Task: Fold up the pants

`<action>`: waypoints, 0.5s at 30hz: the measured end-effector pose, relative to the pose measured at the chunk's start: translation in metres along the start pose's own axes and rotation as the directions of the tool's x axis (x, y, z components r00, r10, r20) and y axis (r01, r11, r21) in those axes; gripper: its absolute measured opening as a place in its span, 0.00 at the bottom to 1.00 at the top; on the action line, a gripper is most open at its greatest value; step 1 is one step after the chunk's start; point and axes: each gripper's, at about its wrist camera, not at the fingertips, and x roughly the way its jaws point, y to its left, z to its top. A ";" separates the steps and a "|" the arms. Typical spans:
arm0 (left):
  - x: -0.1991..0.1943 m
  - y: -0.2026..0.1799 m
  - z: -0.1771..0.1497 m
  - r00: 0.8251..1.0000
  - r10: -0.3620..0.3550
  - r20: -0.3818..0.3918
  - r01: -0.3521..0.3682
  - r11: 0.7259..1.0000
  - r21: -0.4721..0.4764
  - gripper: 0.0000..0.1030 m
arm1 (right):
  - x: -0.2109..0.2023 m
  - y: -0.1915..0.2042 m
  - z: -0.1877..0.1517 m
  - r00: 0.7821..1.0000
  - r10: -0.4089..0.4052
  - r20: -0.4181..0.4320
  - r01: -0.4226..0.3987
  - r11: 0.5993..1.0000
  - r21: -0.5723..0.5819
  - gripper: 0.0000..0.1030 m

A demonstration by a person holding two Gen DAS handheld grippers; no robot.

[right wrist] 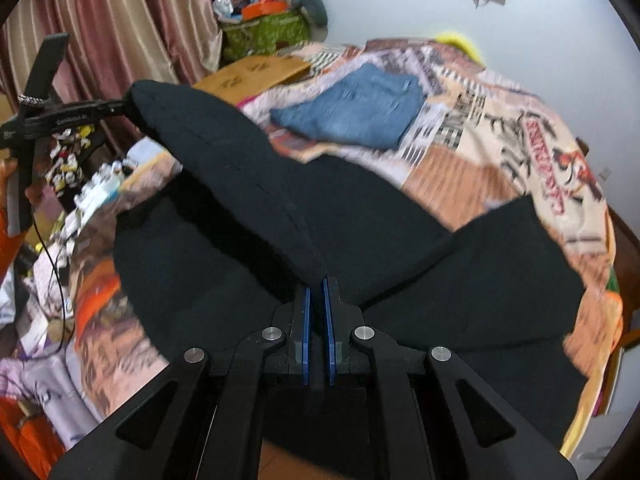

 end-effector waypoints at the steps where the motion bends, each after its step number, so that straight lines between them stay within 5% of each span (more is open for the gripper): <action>1: -0.001 0.001 -0.008 1.000 0.000 -0.010 0.000 1.000 -0.004 0.17 | 0.001 0.003 -0.005 1.000 0.000 -0.007 0.000 1.000 -0.003 0.05; 10: 0.025 -0.001 -0.076 0.982 0.015 -0.190 -0.022 0.999 -0.035 0.17 | 0.003 0.011 -0.028 0.999 0.043 -0.011 -0.043 0.998 0.051 0.05; 15: 0.015 0.006 -0.074 0.982 0.015 -0.186 -0.025 0.999 -0.047 0.17 | -0.006 0.004 -0.028 0.996 0.085 -0.011 -0.083 0.990 0.115 0.05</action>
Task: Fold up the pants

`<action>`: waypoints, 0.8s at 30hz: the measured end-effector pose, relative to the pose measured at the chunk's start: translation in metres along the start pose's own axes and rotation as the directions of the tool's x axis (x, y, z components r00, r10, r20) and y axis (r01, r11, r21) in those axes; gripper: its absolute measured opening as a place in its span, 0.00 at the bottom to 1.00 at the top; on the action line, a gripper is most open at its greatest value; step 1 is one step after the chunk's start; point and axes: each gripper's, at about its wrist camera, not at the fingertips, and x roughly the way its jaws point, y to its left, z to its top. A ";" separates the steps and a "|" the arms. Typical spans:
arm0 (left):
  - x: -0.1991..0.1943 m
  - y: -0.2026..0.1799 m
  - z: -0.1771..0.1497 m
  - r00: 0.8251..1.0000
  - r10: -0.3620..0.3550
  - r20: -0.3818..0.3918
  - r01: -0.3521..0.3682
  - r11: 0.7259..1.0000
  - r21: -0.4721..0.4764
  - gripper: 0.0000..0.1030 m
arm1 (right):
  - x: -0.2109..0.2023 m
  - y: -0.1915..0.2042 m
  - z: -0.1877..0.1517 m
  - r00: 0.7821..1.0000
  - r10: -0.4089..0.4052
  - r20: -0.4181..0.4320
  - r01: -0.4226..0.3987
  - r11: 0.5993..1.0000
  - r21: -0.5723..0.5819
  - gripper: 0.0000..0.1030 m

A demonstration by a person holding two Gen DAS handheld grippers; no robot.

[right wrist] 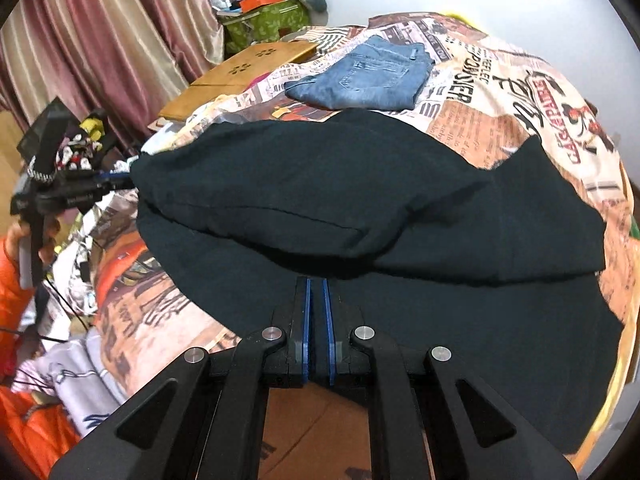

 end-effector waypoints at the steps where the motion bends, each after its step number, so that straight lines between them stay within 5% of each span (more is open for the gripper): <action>1: -0.009 0.002 0.004 1.000 0.011 0.025 -0.011 1.000 0.002 0.17 | -0.003 0.000 0.000 1.000 0.004 0.003 -0.004 1.000 0.009 0.05; 3: -0.020 0.004 0.013 0.998 0.026 0.059 -0.026 1.000 0.001 0.20 | -0.012 -0.005 0.001 1.000 0.005 0.018 -0.005 1.000 0.030 0.06; 7: -0.036 0.005 0.040 0.991 0.036 0.125 -0.034 0.999 -0.017 0.46 | -0.029 -0.021 0.009 0.998 -0.021 0.062 0.017 0.997 0.079 0.07; 13: -0.022 -0.021 0.084 0.991 0.012 0.134 -0.013 1.000 0.010 0.68 | -0.050 -0.064 0.029 0.976 -0.164 0.143 0.139 0.976 0.167 0.50; 24: 0.039 -0.087 0.148 0.994 -0.076 0.076 0.072 0.996 0.056 0.81 | -0.024 -0.168 0.074 0.953 -0.287 0.097 0.242 0.913 0.328 0.58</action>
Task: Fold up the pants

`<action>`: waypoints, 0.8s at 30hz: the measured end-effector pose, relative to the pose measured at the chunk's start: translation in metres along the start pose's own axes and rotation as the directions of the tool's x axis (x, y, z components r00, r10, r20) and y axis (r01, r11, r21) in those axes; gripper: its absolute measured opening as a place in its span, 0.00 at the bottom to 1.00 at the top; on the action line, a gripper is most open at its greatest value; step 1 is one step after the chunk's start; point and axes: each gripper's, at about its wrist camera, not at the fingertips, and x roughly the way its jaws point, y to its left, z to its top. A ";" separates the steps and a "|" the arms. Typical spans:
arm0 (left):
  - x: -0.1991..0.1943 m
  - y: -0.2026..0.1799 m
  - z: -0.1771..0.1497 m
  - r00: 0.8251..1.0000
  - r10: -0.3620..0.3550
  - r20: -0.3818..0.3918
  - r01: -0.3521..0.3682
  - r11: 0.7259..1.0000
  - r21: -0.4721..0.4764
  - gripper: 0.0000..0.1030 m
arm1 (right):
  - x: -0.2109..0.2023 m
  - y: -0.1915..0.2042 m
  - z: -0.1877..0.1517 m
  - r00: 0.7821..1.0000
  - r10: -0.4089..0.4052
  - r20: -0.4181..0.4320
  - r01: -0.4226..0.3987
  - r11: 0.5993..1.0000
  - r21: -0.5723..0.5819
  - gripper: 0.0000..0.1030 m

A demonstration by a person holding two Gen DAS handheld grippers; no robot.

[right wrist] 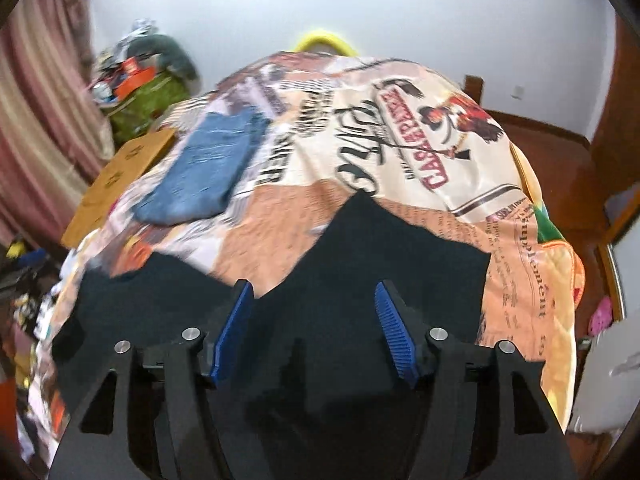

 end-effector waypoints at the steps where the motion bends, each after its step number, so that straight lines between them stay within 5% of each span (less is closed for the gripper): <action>1: 0.008 -0.005 0.004 1.000 -0.006 -0.009 0.006 1.000 0.006 0.81 | 0.012 -0.007 0.006 1.000 -0.004 -0.013 0.004 1.000 0.012 0.58; 16: 0.085 -0.041 0.010 0.991 0.047 -0.126 -0.032 0.993 0.116 0.81 | 0.123 -0.031 0.038 0.990 0.073 -0.125 -0.058 0.991 0.123 0.58; 21: 0.089 -0.047 0.006 0.989 0.063 -0.135 -0.044 0.989 0.143 0.81 | 0.118 -0.033 0.034 0.993 0.081 -0.083 -0.072 0.992 0.102 0.26; 24: 0.083 -0.051 0.005 0.989 0.051 -0.136 -0.032 0.990 0.140 0.81 | 0.110 -0.031 0.034 0.993 0.089 -0.081 -0.082 0.993 0.081 0.17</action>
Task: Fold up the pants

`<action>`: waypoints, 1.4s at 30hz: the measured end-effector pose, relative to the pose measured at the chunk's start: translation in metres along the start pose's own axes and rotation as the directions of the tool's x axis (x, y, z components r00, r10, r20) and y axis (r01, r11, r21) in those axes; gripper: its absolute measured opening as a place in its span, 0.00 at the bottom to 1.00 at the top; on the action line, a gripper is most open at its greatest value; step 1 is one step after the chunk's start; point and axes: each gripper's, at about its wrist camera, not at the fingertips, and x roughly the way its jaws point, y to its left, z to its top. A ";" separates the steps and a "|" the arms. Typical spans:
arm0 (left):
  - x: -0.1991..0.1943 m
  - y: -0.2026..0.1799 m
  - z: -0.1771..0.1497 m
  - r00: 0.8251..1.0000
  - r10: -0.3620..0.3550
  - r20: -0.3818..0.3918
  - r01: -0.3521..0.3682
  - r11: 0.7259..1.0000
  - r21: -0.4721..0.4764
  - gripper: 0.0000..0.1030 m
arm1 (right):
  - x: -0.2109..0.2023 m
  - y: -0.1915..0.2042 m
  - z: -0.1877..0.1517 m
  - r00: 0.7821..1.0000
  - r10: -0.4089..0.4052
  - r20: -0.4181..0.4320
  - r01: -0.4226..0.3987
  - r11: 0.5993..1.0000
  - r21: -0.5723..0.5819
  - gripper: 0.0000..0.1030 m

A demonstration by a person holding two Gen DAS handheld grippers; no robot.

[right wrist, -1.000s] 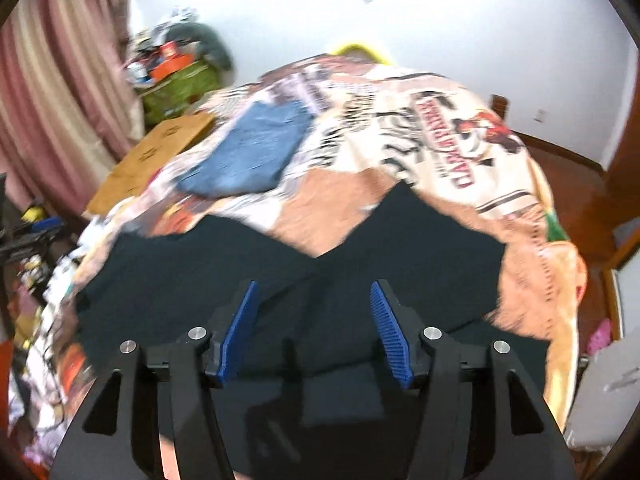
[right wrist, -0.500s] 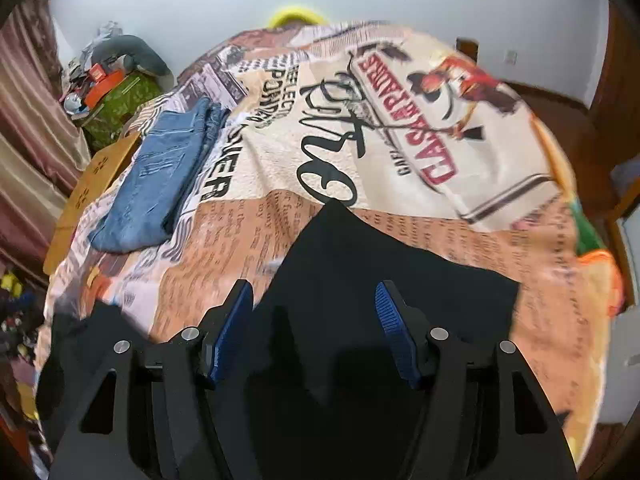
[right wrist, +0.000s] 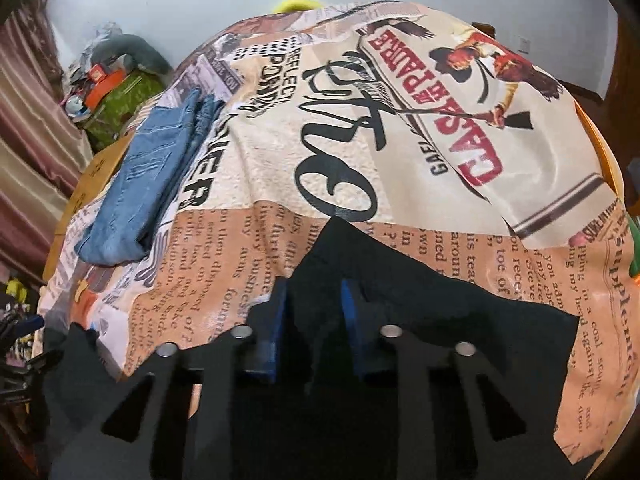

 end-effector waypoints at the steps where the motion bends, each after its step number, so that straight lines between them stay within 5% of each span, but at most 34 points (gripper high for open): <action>1: -0.004 -0.001 -0.001 1.000 -0.005 0.005 0.005 1.000 0.000 0.81 | -0.002 0.001 0.001 1.000 0.004 0.002 -0.004 1.000 -0.004 0.15; 13: -0.049 -0.033 -0.022 0.998 -0.045 0.034 0.044 0.998 0.041 0.83 | -0.116 -0.013 -0.008 0.984 0.020 0.178 -0.024 0.999 0.024 0.09; 24: -0.054 -0.084 -0.054 0.992 -0.124 -0.029 0.126 0.988 0.086 0.85 | -0.221 -0.035 -0.069 0.953 -0.028 0.301 0.018 0.999 0.033 0.09; 32: -0.060 -0.116 -0.077 0.989 -0.141 -0.034 0.145 0.980 0.134 0.85 | -0.222 -0.064 -0.143 0.967 -0.086 0.240 0.059 0.991 0.118 0.09; 42: -0.061 -0.110 -0.086 0.982 -0.187 -0.029 0.188 0.981 0.044 0.89 | -0.182 -0.119 -0.226 0.988 -0.140 0.067 0.110 0.935 0.338 0.09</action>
